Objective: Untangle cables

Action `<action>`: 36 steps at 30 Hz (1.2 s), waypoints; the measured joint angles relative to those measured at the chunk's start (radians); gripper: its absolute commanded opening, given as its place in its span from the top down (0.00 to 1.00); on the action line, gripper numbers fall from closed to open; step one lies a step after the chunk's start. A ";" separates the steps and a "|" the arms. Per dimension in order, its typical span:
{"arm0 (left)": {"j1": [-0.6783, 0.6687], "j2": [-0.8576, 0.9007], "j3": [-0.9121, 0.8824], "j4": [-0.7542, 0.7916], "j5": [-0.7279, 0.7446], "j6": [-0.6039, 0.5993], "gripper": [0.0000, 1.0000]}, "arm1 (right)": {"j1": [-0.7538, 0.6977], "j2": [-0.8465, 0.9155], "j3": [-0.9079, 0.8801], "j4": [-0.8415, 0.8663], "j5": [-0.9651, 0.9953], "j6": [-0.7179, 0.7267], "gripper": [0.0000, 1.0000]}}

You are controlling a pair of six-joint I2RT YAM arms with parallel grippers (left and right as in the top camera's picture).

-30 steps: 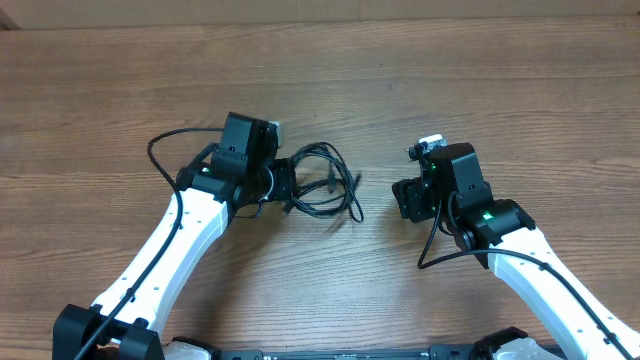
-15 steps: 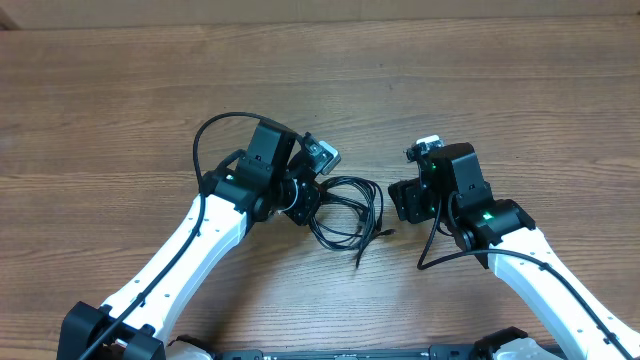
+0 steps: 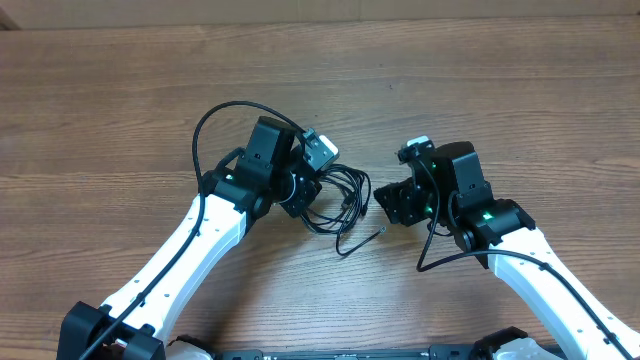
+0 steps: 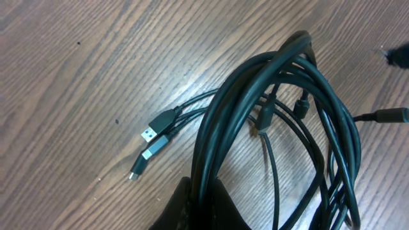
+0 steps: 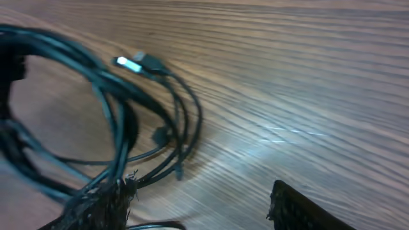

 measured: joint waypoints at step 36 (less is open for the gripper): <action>0.000 0.000 0.000 -0.044 0.254 0.015 0.96 | 0.002 0.000 0.000 0.086 0.033 0.002 0.31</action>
